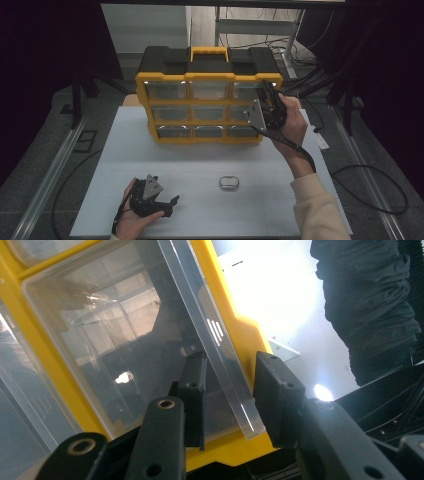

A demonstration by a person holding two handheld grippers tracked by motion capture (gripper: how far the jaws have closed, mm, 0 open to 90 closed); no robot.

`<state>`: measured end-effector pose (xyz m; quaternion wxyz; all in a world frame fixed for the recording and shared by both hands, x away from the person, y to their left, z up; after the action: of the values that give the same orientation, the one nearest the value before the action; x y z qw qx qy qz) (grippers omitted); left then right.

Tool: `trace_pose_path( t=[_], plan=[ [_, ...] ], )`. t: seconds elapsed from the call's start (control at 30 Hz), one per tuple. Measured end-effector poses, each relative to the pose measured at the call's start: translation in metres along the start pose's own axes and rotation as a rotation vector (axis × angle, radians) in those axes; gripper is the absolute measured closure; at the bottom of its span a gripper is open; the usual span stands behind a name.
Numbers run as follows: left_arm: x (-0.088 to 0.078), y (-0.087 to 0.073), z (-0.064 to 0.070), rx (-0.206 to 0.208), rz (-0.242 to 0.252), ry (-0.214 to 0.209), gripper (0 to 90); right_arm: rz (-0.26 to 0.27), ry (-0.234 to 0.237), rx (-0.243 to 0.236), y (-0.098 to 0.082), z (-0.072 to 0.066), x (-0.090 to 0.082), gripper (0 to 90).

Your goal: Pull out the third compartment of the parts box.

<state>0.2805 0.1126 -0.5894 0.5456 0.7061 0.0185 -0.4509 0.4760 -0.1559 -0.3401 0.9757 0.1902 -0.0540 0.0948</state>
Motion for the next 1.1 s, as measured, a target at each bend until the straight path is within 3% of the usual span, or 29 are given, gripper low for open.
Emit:
trace_pose_path(
  t=[0.6,1.1],
  plan=[
    [0.0004,-0.0001,-0.0003,0.001,-0.001,0.002,5.2,0.011,0.001,-0.006,0.0006,0.0003,-0.0026,69.9],
    [0.0015,0.0001,0.0003,0.004,-0.003,0.001,5.2,0.030,0.001,0.018,0.0010,0.0007,-0.0075,69.4]
  ],
)
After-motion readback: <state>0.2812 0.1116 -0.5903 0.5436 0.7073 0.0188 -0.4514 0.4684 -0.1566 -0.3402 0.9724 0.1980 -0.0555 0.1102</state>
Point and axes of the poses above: each handheld gripper's, and its own axes: x roughly forward along the jaws, y roughly out of its top, z roughly to its right, the point moved 9 cm from there along x, roughly forward along the jaws, and after that the axes turned 4 degrees about -y, right-handed, at the moved point
